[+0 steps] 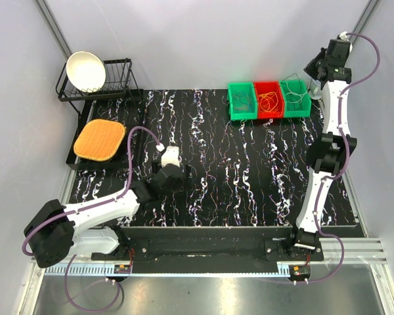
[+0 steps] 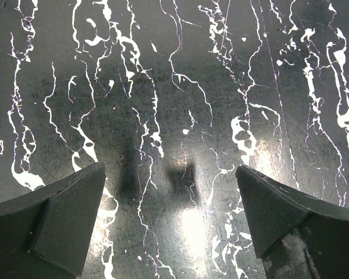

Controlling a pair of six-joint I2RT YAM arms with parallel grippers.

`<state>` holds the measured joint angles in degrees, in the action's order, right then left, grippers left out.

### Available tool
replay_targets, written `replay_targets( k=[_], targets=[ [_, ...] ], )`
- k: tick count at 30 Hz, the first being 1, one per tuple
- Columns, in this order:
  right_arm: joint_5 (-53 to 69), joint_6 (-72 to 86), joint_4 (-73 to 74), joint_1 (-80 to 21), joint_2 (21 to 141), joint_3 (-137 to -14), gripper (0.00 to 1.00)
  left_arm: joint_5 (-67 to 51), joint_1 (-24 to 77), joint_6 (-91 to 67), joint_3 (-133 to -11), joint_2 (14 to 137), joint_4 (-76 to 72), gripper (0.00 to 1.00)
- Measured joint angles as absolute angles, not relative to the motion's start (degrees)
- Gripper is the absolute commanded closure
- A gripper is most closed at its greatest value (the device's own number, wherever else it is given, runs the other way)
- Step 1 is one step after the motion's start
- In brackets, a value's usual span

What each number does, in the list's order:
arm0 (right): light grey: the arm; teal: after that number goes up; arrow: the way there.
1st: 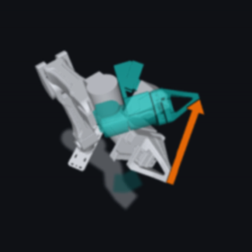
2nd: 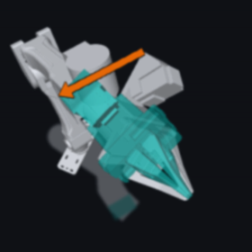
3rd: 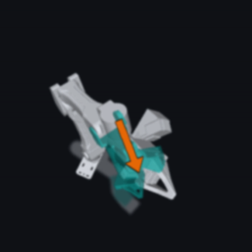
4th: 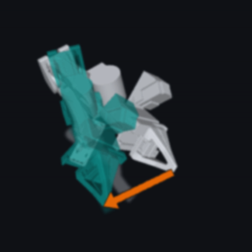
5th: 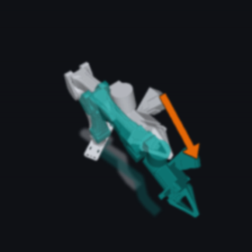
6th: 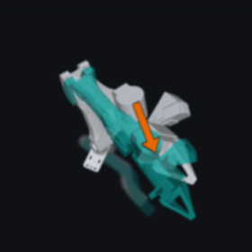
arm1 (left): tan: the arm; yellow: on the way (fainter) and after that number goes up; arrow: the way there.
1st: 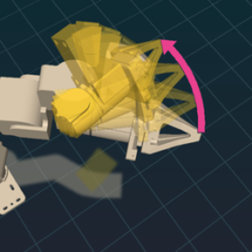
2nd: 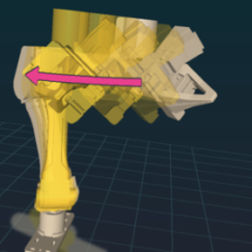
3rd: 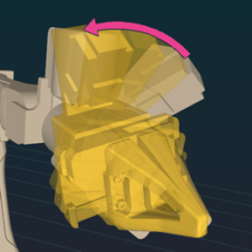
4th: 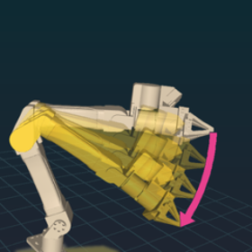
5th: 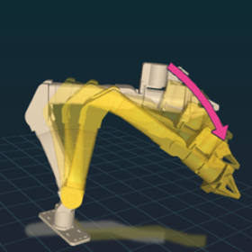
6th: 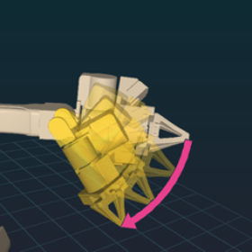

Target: Untangle the cables

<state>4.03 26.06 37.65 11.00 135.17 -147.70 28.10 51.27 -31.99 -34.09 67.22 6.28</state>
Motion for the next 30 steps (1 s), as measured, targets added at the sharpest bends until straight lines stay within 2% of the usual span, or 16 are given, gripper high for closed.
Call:
replay_targets(
  k=[19, 20, 22, 24, 25, 28, 30],
  targets=[
    [4.14, 29.26, 36.64, 11.00, 149.91, -148.03, 1.00, 27.38, 50.50, -31.99, -34.09, 68.18, 6.26, 0.04],
    [4.21, 29.28, 36.75, 11.00, 149.95, -148.03, 0.95, 27.35, 50.48, -31.99, -34.09, 68.27, 6.22, 0.04],
    [4.62, 29.28, 36.73, 11.00, 149.95, -148.05, 0.64, 27.31, 50.39, -31.99, -34.09, 68.47, 6.28, 0.04],
    [5.63, 29.76, 36.67, 11.00, 149.82, -148.05, 0.42, 27.29, 50.39, -31.99, -34.09, 68.49, 6.24, 0.04],
    [6.13, 29.56, 36.71, 11.00, 149.75, -148.05, 0.25, 27.29, 50.39, -31.99, -34.09, 68.49, 6.26, 0.04],
    [7.16, 28.88, 38.04, 10.98, 148.68, -148.05, 0.02, 27.24, 50.33, -31.99, -34.09, 68.49, 6.24, 0.04],
    [7.20, 28.18, 39.62, 10.87, 146.69, -147.65, 0.01, 27.24, 50.33, -31.99, -34.09, 68.49, 6.22, 0.04]
  ],
)
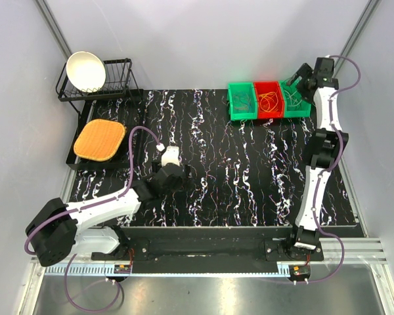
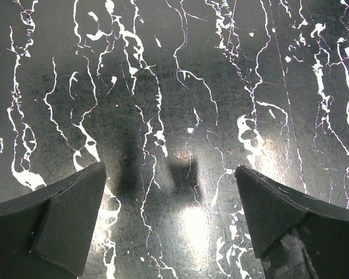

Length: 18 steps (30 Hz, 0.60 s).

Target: Untangle the cables

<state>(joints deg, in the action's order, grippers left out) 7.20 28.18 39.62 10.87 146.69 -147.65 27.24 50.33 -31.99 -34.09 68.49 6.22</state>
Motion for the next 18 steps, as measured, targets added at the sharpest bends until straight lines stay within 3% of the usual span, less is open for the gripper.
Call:
replay_targets(
  k=[3, 8, 15, 18],
  targets=[
    [7.09, 27.35, 40.60, 10.72, 140.11, -142.91, 0.00, 27.22, 50.33, -31.99, -34.09, 68.47, 6.07, 0.04],
    [6.98, 25.34, 37.78, 8.47, 120.57, -124.84, 0.01, 27.22, 50.30, -32.01, -34.09, 68.47, 5.87, 0.04],
    [7.64, 23.77, 25.34, 1.85, 94.13, -91.53, 0.00, 27.46, 50.28, -32.75, -34.09, 68.10, 6.92, 0.06],
    [8.05, 23.59, 21.54, 1.54, 87.33, -79.05, 0.00, 28.47, 50.28, -33.28, -34.09, 65.78, 8.64, 0.01]
  ],
)
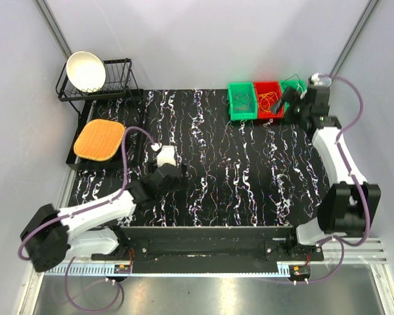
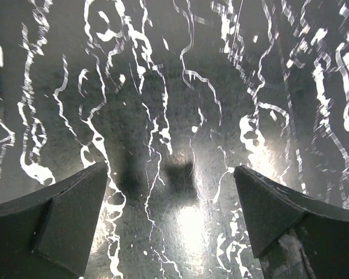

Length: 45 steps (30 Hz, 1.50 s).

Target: Untangle the cables

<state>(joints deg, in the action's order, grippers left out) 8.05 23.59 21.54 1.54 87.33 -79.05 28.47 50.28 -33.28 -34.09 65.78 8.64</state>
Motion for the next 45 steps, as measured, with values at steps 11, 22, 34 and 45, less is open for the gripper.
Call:
replay_targets(
  k=[11, 22, 34, 45],
  targets=[
    [6.66, 23.44, 14.13, -1.45, 71.00, -54.83, 0.01, 46.04, 50.24, -30.33, -42.94, 59.83, 17.52, 0.01],
    [8.21, 27.59, 11.68, -2.22, 65.04, -49.65, 0.00, 59.86, 35.42, -15.22, -26.79, 56.97, 1.13, 0.01],
    [10.55, 31.75, 11.81, -2.26, 62.63, -43.05, 0.00, 43.13, 13.28, -3.57, -16.84, 68.31, -33.65, 0.02],
    [16.82, 33.56, 6.94, -2.26, 63.61, -41.23, 0.00, 22.09, 4.23, -0.75, -13.23, 78.63, -56.14, 0.01]
  ],
)
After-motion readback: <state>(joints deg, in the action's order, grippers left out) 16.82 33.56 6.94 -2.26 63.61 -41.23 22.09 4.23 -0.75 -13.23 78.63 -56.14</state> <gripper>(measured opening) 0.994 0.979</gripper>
